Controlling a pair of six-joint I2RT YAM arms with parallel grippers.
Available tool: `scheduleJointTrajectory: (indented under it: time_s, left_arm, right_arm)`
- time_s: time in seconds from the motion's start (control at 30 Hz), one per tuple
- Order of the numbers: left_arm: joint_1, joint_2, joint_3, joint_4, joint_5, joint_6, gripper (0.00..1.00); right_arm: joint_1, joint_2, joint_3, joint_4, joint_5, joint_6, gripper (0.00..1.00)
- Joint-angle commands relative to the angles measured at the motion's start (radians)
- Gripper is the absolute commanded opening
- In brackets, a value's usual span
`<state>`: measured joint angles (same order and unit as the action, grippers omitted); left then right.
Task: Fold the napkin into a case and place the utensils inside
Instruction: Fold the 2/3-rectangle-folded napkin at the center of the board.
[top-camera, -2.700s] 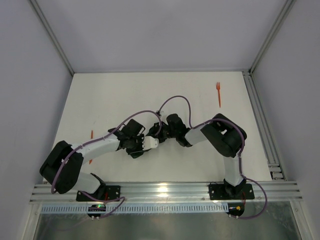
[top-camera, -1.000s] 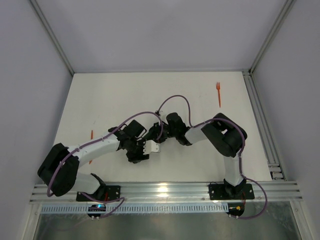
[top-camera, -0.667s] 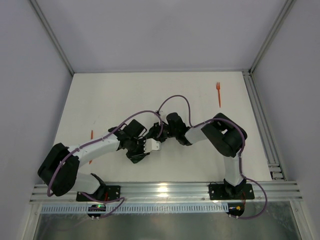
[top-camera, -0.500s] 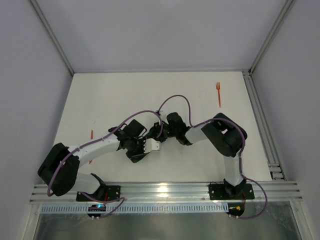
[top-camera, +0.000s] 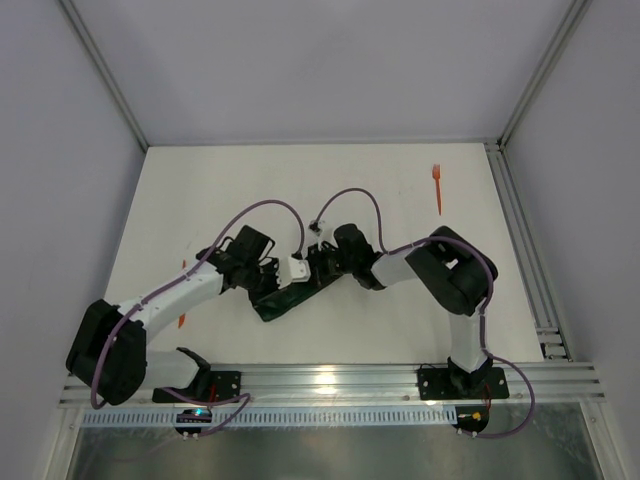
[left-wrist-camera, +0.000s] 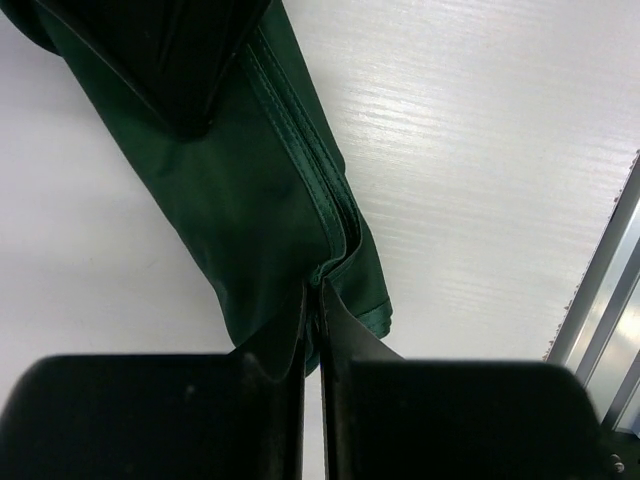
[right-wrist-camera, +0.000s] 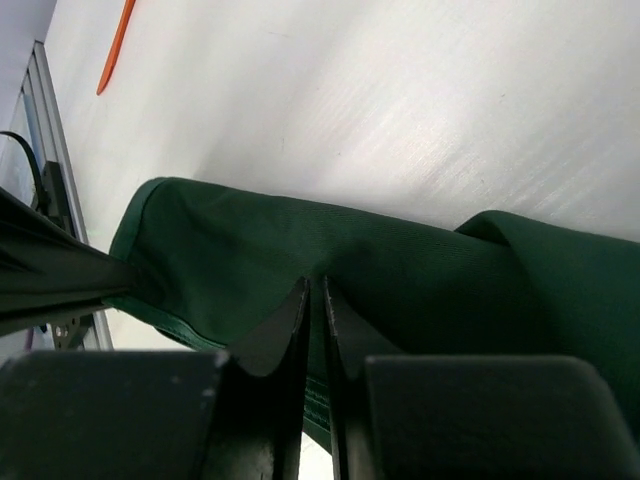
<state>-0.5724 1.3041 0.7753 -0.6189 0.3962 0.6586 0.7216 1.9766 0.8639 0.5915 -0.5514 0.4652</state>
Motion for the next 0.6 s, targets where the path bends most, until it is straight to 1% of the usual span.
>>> scheduleJointTrajectory:
  time_s: [0.0, 0.17, 0.2, 0.3, 0.37, 0.43, 0.47, 0.57]
  left_arm:
    - [0.025, -0.019, 0.038, -0.011, 0.085, -0.007, 0.0]
    - [0.049, -0.008, 0.039, -0.016, 0.113, -0.005, 0.0]
    - [0.055, -0.008, 0.039, -0.016, 0.118, -0.004, 0.0]
    - [0.077, -0.011, 0.039, -0.028, 0.13, 0.006, 0.0]
    - [0.085, -0.011, 0.041, -0.039, 0.138, 0.01, 0.0]
    - [0.091, -0.011, 0.041, -0.051, 0.158, 0.013, 0.0]
    - [0.092, -0.011, 0.041, -0.053, 0.164, 0.015, 0.0]
    - [0.098, -0.009, 0.038, -0.058, 0.176, 0.019, 0.0]
  right_arm:
    - [-0.008, -0.039, -0.019, -0.071, -0.007, -0.106, 0.15]
    - [-0.007, -0.087, -0.037, -0.018, -0.073, -0.201, 0.25]
    - [-0.007, -0.094, -0.042, 0.0, -0.077, -0.235, 0.29]
    - [-0.008, -0.111, -0.048, 0.042, -0.1, -0.281, 0.35]
    - [-0.007, -0.12, -0.065, 0.089, -0.111, -0.318, 0.37]
    - [-0.008, -0.127, -0.101, 0.181, -0.13, -0.351, 0.39]
    - [-0.008, -0.133, -0.138, 0.265, -0.137, -0.362, 0.4]
    - [-0.008, -0.133, -0.204, 0.419, -0.166, -0.396, 0.43]
